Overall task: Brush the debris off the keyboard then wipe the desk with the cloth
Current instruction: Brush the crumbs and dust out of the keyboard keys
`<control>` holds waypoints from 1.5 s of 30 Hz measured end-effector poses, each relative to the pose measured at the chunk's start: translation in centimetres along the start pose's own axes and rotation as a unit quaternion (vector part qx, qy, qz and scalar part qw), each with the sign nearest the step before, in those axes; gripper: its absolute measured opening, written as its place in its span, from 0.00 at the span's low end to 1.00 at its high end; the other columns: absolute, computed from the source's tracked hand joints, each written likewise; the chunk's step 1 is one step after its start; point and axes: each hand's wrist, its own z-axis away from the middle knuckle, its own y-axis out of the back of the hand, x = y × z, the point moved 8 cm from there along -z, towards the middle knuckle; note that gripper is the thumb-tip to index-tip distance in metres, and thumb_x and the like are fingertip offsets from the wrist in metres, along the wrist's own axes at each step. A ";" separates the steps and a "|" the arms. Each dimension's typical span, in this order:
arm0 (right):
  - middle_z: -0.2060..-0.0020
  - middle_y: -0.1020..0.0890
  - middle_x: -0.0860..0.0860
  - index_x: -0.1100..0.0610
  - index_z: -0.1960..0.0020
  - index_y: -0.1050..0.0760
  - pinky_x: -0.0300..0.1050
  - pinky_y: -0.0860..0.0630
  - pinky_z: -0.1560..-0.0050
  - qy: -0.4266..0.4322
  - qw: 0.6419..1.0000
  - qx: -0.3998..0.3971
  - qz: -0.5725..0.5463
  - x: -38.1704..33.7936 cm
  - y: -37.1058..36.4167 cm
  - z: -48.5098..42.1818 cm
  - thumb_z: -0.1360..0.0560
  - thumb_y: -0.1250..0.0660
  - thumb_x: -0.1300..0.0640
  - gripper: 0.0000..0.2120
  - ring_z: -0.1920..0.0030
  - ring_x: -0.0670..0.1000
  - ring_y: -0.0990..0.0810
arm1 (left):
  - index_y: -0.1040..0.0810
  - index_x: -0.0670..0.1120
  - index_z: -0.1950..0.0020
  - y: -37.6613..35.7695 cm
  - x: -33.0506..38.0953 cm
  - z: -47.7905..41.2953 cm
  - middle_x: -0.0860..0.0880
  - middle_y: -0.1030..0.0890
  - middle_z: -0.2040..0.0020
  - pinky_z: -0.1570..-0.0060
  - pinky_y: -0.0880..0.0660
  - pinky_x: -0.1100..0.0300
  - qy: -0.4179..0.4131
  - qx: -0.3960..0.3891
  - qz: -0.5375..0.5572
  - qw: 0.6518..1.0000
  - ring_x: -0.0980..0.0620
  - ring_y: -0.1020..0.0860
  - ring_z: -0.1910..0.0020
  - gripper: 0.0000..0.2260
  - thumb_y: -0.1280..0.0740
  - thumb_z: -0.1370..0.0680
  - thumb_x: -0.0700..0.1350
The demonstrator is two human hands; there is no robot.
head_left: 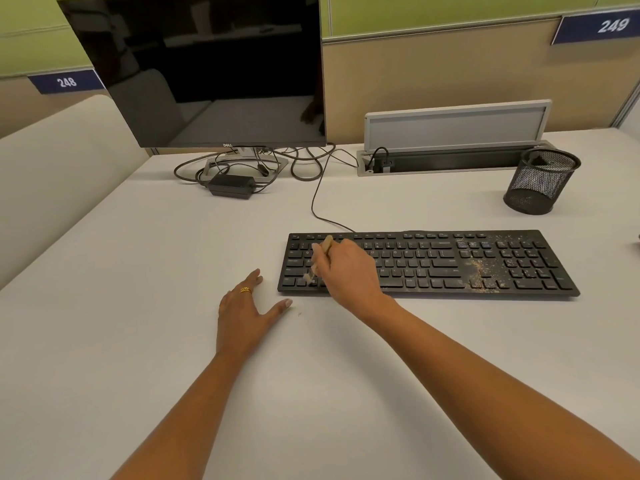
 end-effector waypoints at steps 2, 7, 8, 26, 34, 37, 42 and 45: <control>0.59 0.18 0.54 0.60 0.55 0.23 0.46 0.32 0.57 0.005 1.000 -0.007 0.008 -0.3 -0.4 0.0 0.18 0.52 0.50 0.23 0.51 0.53 0.26 | 0.36 0.47 0.26 0.0 0.0 0.1 0.51 0.26 0.33 0.29 0.40 0.51 0.000 0.002 0.002 1.000 0.50 0.31 0.31 0.37 0.28 0.30 0.59; 0.62 0.19 0.49 0.59 0.54 0.21 0.46 0.29 0.56 -0.006 0.999 0.010 -0.047 -0.3 0.0 -0.5 0.18 0.51 0.49 0.23 0.51 0.50 0.26 | 0.36 0.47 0.26 0.1 0.1 0.0 0.51 0.25 0.34 0.29 0.38 0.50 -0.002 0.003 0.004 1.000 0.49 0.30 0.32 0.37 0.28 0.30 0.59; 0.61 0.19 0.48 0.59 0.54 0.21 0.46 0.29 0.55 -0.003 0.999 -0.003 -0.044 -0.4 -0.3 -0.5 0.18 0.51 0.49 0.22 0.50 0.50 0.27 | 0.36 0.47 0.26 0.1 0.1 0.0 0.50 0.25 0.34 0.29 0.38 0.49 -0.002 0.002 0.004 1.000 0.49 0.30 0.32 0.37 0.28 0.30 0.59; 0.63 0.19 0.50 0.60 0.53 0.21 0.47 0.28 0.56 -0.014 0.999 0.016 -0.027 -0.1 1.3 -0.7 0.18 0.52 0.49 0.23 0.51 0.53 0.25 | 0.36 0.46 0.26 0.0 -0.1 -0.1 0.50 0.25 0.33 0.29 0.40 0.51 0.001 -0.002 -0.006 1.000 0.49 0.31 0.31 0.37 0.28 0.29 0.59; 0.65 0.25 0.53 0.57 0.68 0.38 0.43 0.36 0.62 -0.015 0.999 -0.023 0.034 -1.1 -0.4 -0.5 0.18 0.52 0.54 0.20 0.62 0.54 0.29 | 0.37 0.47 0.26 -0.1 -0.1 0.0 0.51 0.26 0.33 0.29 0.40 0.52 0.003 -0.005 -0.001 1.000 0.49 0.32 0.31 0.37 0.28 0.29 0.59; 0.63 0.19 0.54 0.59 0.65 0.31 0.45 0.30 0.62 -0.036 0.999 -0.026 0.002 -0.2 -0.4 -0.7 0.18 0.51 0.54 0.20 0.61 0.56 0.23 | 0.36 0.47 0.26 0.0 0.0 0.0 0.50 0.25 0.33 0.29 0.40 0.52 0.002 -0.002 0.001 1.000 0.49 0.31 0.31 0.37 0.28 0.29 0.59; 0.64 0.20 0.52 0.61 0.59 0.28 0.45 0.28 0.60 -0.035 0.998 -0.029 0.036 1.1 0.3 -0.5 0.18 0.52 0.50 0.21 0.61 0.54 0.24 | 0.36 0.46 0.26 0.2 0.2 0.1 0.50 0.25 0.33 0.29 0.40 0.52 0.000 -0.001 0.001 1.000 0.49 0.31 0.31 0.36 0.28 0.29 0.58; 0.65 0.22 0.54 0.58 0.59 0.29 0.45 0.33 0.62 -0.034 0.997 0.019 0.072 1.8 2.3 -0.6 0.18 0.52 0.51 0.19 0.62 0.53 0.27 | 0.36 0.46 0.26 0.2 0.3 0.1 0.50 0.26 0.33 0.28 0.41 0.52 -0.001 0.000 0.002 1.000 0.50 0.31 0.31 0.36 0.28 0.29 0.57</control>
